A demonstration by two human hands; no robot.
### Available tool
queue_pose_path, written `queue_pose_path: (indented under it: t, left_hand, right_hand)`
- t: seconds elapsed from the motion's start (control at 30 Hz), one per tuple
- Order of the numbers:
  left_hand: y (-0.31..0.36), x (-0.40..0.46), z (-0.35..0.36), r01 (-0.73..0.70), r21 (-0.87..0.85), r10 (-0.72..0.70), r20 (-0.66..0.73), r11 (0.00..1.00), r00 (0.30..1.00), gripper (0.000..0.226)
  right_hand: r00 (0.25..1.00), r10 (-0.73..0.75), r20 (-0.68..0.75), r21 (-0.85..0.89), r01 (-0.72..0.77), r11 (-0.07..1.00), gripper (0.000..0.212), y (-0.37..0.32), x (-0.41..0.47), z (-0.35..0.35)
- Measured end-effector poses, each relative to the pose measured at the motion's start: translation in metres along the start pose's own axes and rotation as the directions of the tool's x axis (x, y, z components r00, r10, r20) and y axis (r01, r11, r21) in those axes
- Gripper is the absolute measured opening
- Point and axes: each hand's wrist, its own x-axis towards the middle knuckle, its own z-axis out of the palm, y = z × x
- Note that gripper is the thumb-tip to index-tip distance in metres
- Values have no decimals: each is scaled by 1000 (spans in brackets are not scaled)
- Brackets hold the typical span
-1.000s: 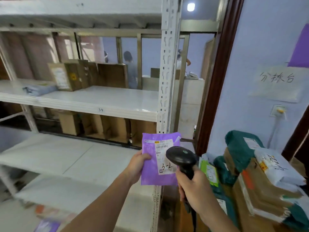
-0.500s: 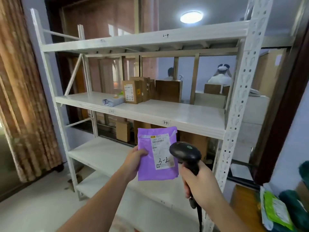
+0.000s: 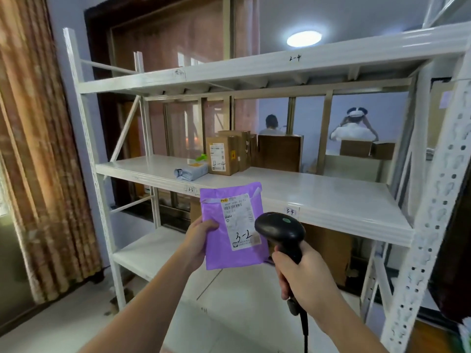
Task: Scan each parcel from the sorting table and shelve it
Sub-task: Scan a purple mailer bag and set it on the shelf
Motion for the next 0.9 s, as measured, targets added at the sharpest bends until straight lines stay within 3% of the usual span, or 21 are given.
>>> queue_pose_path:
  t: [0.3,0.5,0.8,0.9]
  left_hand:
    - [49,122,2,-51,-31,53,64,998,997,48]
    - [72,200,14,-50,-1,50,164,999,985,34]
    - [74,310,43,18,137,-53,262,990,964,13]
    - [63,343,53,57,186,-110,289,981,951,33]
  right_hand:
    - [997,-55,-56,-14,55,998,9,-12,109,23]
    - [990,-66,-124,-33,63,997,17,-26,161,43]
    - [924,14,-383,-55,-38,998,10,-19,216,73]
    - [898,38,-439,-43,-63,997,9,-20,227,79]
